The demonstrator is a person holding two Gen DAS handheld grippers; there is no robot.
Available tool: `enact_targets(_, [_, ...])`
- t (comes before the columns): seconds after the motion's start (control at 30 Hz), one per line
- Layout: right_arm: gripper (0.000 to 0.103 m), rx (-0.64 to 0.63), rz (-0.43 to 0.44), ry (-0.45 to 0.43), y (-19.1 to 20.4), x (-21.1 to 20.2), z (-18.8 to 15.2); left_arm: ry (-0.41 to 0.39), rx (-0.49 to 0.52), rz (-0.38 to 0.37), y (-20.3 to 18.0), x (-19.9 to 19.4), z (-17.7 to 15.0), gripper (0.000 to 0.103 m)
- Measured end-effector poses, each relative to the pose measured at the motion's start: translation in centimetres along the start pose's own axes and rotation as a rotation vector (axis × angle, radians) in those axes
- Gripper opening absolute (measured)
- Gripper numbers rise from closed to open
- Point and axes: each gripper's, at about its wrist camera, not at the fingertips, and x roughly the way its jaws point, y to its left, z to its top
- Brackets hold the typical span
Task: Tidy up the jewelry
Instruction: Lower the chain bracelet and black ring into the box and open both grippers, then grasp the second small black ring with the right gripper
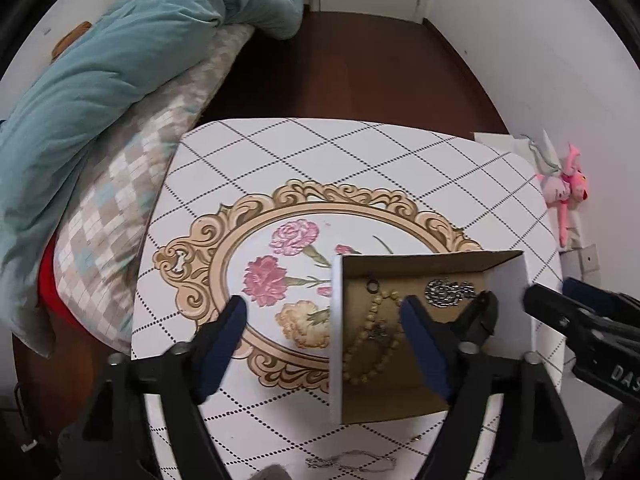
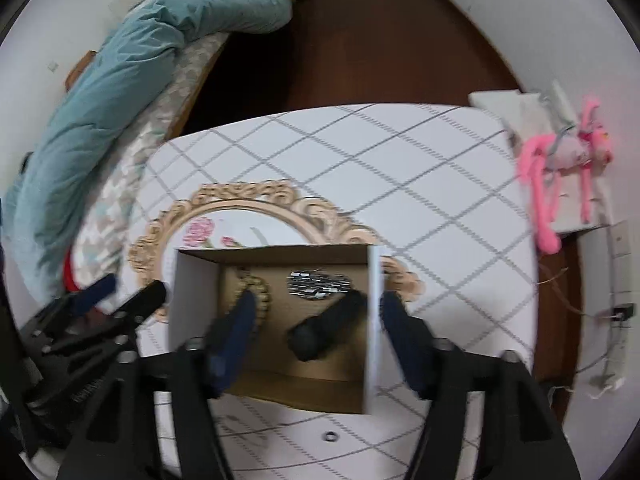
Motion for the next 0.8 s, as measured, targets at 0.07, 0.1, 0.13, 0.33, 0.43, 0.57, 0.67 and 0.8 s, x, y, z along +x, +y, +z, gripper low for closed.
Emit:
enact_targets(0.07, [0.092,-0.013,-0.072,-0.014,-0.2,-0.1,-0.8,-0.012,0.005,0.018,0.2,0.0,-0.5,0.103])
enact_targets(0.1, [0.096,-0.019,-0.098,-0.017,-0.3,-0.1,-1.1,-0.014,0.008,0.027,0.2,0.0,-0.7,0.103])
enact_targets(0.13, [0.097,-0.025,-0.12,-0.019,-0.3,0.0,-1.3,-0.014,0.013,0.044,0.2,0.1,-1.0,0.103])
enact_targets(0.33, [0.102,-0.031,-0.205,-0.041,-0.5,0.0,-2.9,-0.025,0.009,0.066,0.5,-0.5,-1.8,0.103])
enact_targets(0.43, [0.102,-0.035,-0.208,-0.077,-0.2,-1.2,-3.4,-0.044,0.011,0.068,0.4,-1.5,-1.9,0.103])
enact_targets(0.57, [0.102,-0.022,-0.19,-0.126,0.2,-3.5,-4.3,-0.079,0.016,0.062,0.4,-3.6,-2.3,0.103])
enact_targets(0.67, [0.102,-0.019,-0.169,-0.151,0.6,-5.0,-5.8,-0.106,0.028,0.055,0.5,-5.1,-3.3,0.103])
enact_targets(0.8, [0.102,0.0,-0.141,-0.139,0.4,-4.9,-9.3,-0.117,0.047,0.076,1.0,-5.8,-5.8,0.103])
